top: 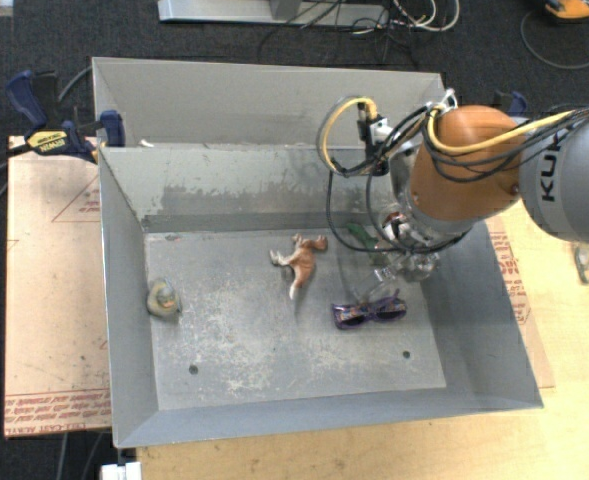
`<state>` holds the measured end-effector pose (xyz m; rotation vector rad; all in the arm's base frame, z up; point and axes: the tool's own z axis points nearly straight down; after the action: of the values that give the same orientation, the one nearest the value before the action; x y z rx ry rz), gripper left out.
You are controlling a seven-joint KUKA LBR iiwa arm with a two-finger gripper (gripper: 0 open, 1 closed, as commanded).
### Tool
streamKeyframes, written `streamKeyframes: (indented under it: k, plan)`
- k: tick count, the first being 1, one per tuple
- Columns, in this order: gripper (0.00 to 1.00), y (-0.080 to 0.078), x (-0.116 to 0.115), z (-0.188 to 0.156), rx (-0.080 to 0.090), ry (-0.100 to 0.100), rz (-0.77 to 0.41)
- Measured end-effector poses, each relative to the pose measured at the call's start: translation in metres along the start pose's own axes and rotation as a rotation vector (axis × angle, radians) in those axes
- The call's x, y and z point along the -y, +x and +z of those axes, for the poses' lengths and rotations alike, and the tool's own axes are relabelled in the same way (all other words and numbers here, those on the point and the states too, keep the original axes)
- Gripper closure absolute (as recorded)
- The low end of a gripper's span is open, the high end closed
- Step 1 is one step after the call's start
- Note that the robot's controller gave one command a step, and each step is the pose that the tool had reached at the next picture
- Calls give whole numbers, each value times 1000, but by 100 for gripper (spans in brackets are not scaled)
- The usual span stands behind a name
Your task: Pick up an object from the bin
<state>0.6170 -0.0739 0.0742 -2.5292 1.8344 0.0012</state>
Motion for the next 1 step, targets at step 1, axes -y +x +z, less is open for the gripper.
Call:
streamKeyframes:
  k: [1]
  plan:
    - [0, 0, 0, 0, 0, 0, 0]
